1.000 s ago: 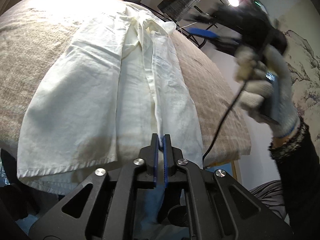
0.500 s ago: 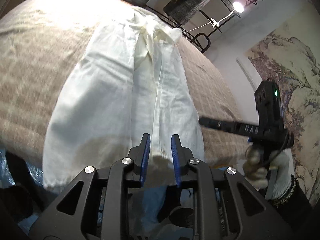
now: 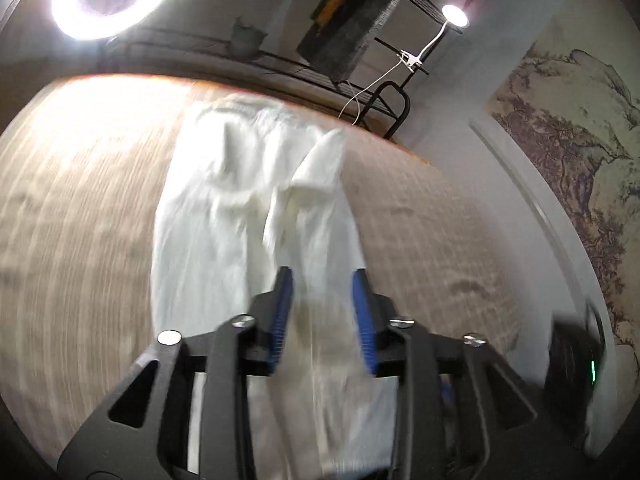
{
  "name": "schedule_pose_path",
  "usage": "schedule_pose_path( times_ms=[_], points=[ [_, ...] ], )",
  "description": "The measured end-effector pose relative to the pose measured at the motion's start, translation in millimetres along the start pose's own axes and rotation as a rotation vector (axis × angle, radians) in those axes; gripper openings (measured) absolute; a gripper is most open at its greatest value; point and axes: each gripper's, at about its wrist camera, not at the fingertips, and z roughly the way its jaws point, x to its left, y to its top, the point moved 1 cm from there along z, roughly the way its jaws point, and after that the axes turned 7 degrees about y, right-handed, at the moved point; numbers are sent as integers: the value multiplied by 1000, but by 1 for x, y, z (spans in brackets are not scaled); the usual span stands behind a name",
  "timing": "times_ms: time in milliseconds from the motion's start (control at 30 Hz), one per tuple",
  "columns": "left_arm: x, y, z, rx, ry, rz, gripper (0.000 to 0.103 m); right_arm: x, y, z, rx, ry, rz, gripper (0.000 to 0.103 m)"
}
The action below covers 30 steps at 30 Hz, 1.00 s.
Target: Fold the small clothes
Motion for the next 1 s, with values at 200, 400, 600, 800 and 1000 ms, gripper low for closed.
schedule_pose_path(
  times_ms=[200,400,600,800,1000],
  points=[
    [-31,74,87,86,18,129,41,6,-18,7,-86,-10,109,32],
    [-34,120,200,188,35,106,42,-6,-45,39,-51,-83,216,33],
    [-23,138,269,250,59,71,42,3,-47,38,-44,-91,207,34],
    [-17,141,283,259,3,77,3,6,-41,44,-38,-84,200,41],
    [-6,142,265,180,85,49,0,9,-42,47,-38,-95,175,43]
  ],
)
